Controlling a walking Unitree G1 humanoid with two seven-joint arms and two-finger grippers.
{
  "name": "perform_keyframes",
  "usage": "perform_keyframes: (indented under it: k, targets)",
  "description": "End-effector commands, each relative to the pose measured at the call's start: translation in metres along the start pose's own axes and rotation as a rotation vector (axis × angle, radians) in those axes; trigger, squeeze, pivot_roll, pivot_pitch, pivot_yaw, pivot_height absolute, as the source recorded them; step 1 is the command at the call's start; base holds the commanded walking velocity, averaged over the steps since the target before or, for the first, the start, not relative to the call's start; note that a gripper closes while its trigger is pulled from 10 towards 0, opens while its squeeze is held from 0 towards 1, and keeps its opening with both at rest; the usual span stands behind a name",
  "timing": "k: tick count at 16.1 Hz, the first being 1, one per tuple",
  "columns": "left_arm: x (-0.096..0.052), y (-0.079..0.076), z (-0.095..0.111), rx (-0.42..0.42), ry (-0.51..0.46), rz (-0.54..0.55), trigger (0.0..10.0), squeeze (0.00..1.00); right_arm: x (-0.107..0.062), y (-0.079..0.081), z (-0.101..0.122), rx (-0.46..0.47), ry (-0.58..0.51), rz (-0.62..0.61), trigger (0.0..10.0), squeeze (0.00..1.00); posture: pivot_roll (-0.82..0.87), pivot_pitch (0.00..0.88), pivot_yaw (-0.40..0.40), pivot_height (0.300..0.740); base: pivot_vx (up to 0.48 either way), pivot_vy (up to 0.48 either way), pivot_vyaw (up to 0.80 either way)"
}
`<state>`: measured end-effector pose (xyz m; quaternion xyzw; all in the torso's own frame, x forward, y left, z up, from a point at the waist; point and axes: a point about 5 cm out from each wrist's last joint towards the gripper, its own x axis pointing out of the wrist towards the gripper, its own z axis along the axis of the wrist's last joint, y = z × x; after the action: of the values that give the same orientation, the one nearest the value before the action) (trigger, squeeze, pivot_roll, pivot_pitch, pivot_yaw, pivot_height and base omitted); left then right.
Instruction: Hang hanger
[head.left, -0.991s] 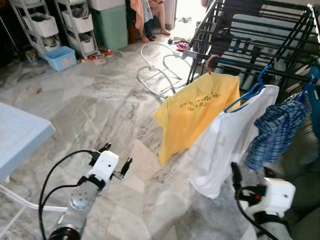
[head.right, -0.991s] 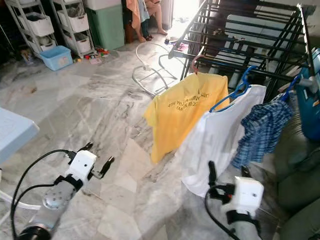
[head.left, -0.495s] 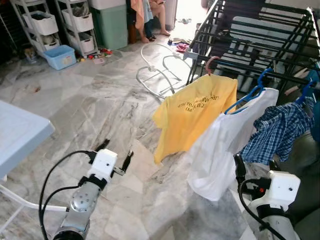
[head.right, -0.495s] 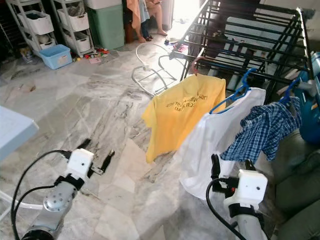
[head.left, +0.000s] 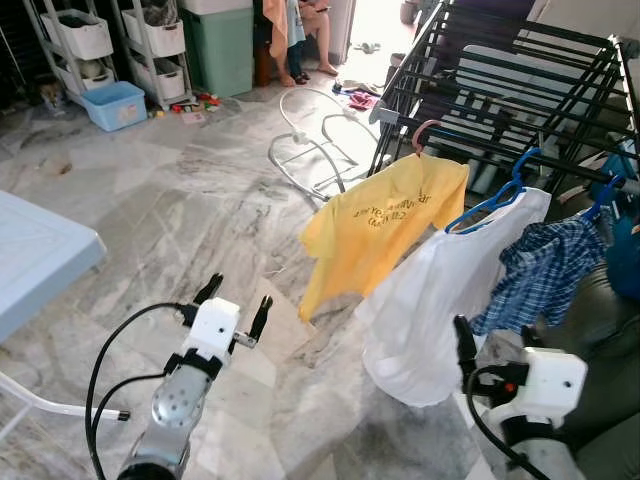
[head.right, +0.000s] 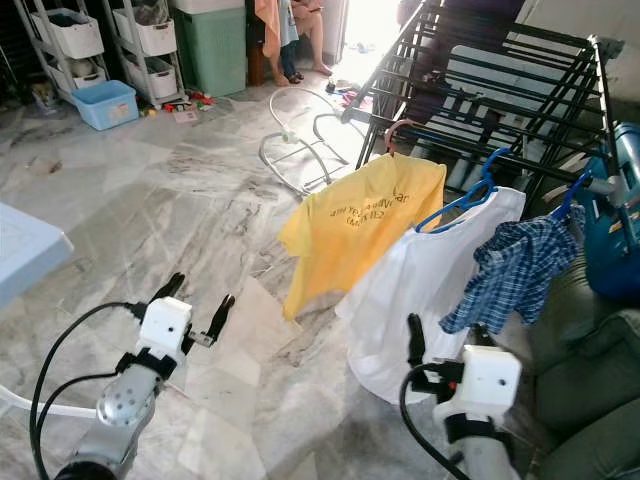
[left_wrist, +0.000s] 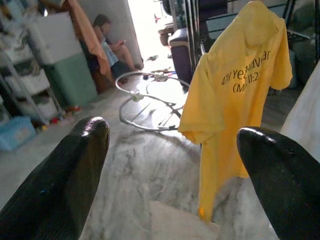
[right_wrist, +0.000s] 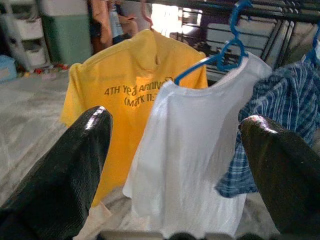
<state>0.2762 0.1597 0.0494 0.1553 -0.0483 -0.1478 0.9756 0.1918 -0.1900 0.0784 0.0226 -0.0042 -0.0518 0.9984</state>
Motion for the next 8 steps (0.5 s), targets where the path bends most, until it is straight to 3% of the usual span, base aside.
perform_keyframes:
  k: [1,3,6,8]
  targets:
    - [0.006,-0.003,0.005,0.021,-0.009,-0.027,10.0,0.0,0.003,-0.003,0.003,0.007,-0.021,-0.032,10.0,0.0,0.16,0.0,-0.081,0.74,0.0,0.0,0.0]
    - [0.014,-0.007,0.015,0.068,-0.04,-0.079,10.0,0.0,0.003,0.008,0.005,0.007,-0.036,-0.024,10.0,0.0,0.14,0.0,-0.056,0.74,0.0,0.0,0.0]
    - [0.029,-0.015,0.024,0.06,-0.051,-0.109,10.0,0.0,0.0,0.007,0.001,0.014,-0.037,-0.069,10.0,0.0,0.09,0.0,-0.004,0.74,0.0,0.0,0.0]
    - [0.042,-0.023,0.031,0.045,-0.042,-0.187,10.0,0.0,-0.002,0.006,0.001,0.023,-0.044,-0.107,10.0,0.0,0.06,0.0,0.022,0.74,0.0,0.0,0.0]
